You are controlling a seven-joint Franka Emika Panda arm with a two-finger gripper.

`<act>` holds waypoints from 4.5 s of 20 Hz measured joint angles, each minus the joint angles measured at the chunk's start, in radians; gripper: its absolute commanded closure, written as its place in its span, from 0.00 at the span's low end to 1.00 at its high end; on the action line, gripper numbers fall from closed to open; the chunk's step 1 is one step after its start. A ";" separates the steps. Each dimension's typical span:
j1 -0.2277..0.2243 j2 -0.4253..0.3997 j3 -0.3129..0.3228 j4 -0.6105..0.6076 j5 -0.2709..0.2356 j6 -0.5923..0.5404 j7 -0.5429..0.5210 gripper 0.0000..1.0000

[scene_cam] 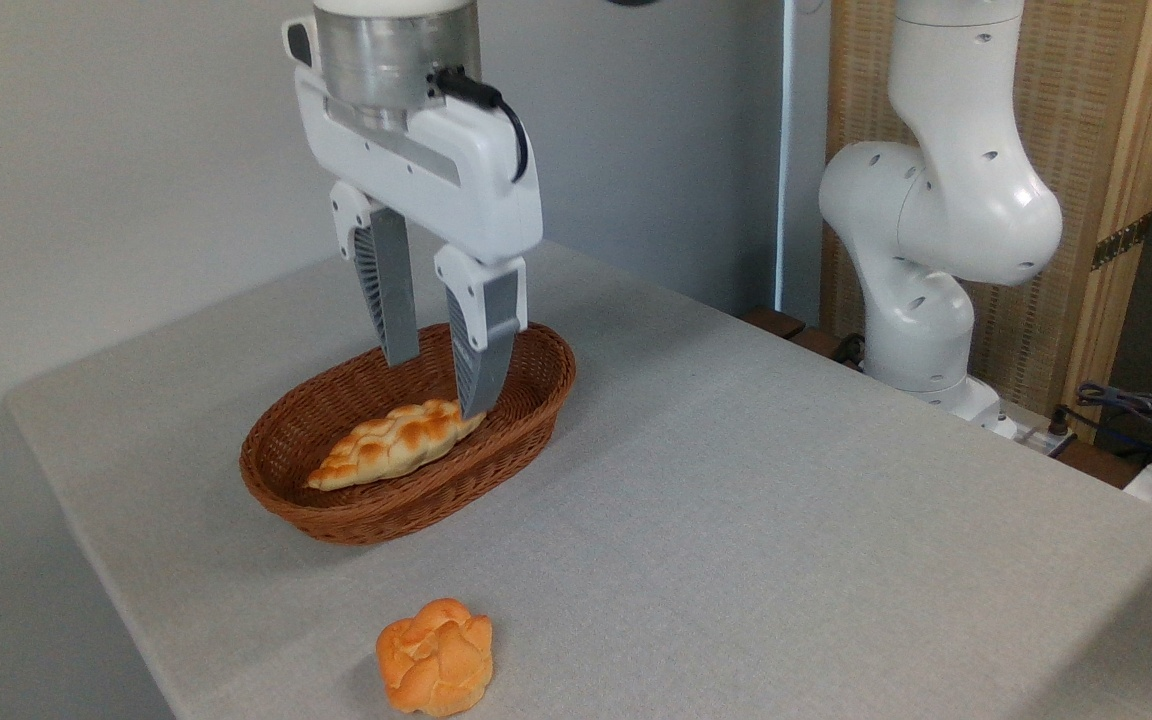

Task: Put bread into the basket
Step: 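Move the gripper over the round bread roll and lower onto it, then close the gripper around the round bread roll, then lift the held roll and carry it over the basket, then lower the roll into the basket beside the pastry and release it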

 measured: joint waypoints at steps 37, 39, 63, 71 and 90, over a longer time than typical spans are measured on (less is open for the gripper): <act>0.032 0.160 -0.004 -0.384 0.017 0.755 0.141 0.20; 0.034 0.160 -0.002 -0.384 0.019 0.755 0.155 0.32; 0.033 0.148 -0.018 -0.293 0.019 0.609 0.172 0.66; 0.032 0.025 -0.063 -0.080 -0.017 0.173 0.171 0.66; 0.017 -0.056 -0.450 -0.283 -0.026 0.014 -0.009 0.10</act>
